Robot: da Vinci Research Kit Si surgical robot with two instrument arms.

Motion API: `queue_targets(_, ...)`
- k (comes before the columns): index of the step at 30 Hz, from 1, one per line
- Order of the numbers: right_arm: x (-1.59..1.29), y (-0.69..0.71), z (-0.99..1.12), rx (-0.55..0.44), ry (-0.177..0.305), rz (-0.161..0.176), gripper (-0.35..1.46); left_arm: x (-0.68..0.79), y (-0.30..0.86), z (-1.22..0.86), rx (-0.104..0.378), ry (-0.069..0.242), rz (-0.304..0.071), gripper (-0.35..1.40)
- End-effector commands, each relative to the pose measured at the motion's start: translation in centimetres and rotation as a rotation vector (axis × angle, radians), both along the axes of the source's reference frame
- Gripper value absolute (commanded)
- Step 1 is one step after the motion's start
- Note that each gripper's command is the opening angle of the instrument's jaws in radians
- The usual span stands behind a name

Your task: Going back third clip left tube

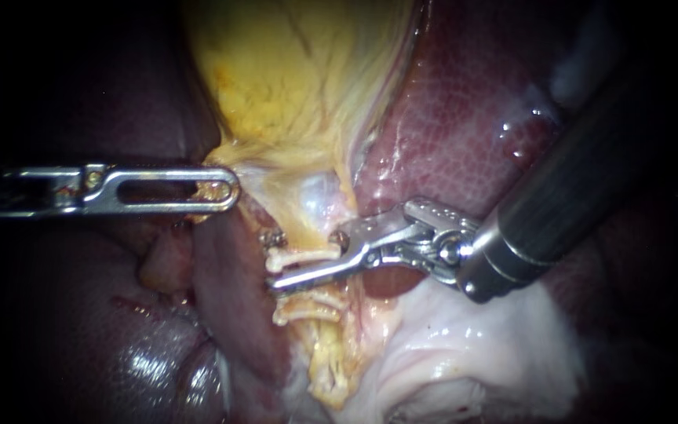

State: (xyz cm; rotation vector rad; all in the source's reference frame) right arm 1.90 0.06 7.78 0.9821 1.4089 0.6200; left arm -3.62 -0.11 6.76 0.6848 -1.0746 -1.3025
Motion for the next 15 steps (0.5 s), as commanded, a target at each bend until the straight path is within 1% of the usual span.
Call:
queue_targets(1,-0.02,0.0,-0.01,-0.005,0.002,-0.001,0.6,0.0,0.0,0.0,0.0,-0.001,0.001,-0.35)
queue_targets(4,-0.13,-0.01,-0.02,-0.016,0.009,-0.007,0.6,0.01,0.0,0.0,0.0,-0.001,0.001,-0.35)
queue_targets(8,-0.33,-0.02,-0.01,-0.04,0.009,-0.001,0.6,0.01,0.0,0.0,0.0,-0.001,0.001,-0.35)
queue_targets(10,-0.44,-0.03,-0.01,-0.055,-0.009,0.0,0.6,0.01,0.0,0.0,0.0,-0.001,0.001,-0.35)
queue_targets(13,-0.62,-0.05,-0.02,-0.095,-0.046,-0.012,0.6,0.01,0.0,0.0,0.0,-0.001,0.001,-0.35)
queue_targets(15,-0.76,-0.07,-0.03,-0.107,-0.056,-0.008,0.6,0.01,0.0,0.0,0.0,-0.001,0.001,-0.35)
